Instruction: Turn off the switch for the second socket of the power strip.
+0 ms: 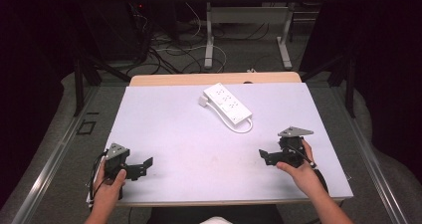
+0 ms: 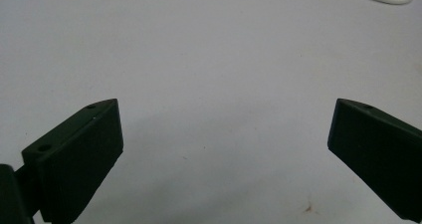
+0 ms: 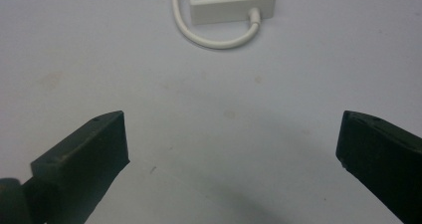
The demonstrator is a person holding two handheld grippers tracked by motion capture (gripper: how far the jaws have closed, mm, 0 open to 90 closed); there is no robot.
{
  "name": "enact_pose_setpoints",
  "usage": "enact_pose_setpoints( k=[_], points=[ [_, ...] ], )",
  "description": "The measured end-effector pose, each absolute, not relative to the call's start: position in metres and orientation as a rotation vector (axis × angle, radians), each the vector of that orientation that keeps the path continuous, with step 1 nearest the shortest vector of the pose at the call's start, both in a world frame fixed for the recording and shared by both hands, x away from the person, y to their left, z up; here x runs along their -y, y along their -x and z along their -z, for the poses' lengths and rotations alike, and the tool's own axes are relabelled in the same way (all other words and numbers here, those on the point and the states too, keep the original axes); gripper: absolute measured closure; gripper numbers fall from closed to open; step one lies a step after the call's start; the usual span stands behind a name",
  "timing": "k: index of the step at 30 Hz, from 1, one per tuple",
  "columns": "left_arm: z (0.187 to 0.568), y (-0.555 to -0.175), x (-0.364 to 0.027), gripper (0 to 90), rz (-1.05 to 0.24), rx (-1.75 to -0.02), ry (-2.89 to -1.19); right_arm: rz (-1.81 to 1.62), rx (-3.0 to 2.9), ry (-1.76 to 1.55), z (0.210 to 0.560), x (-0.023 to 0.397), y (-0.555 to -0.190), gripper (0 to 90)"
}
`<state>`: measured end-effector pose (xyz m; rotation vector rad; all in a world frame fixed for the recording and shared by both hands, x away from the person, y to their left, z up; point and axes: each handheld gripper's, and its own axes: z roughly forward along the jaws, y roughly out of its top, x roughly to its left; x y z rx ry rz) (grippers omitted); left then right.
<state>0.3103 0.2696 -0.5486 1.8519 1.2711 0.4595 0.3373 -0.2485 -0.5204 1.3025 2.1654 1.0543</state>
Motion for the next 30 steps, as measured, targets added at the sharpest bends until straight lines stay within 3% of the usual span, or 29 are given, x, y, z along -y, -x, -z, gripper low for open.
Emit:
enact_pose_setpoints(
  k=[30],
  points=[
    [0.549,-0.311,-0.269,0.8,-0.456,-1.273,-1.845,-1.010,-1.949,-1.508,0.552,0.300,-0.334,0.0]
  ],
)
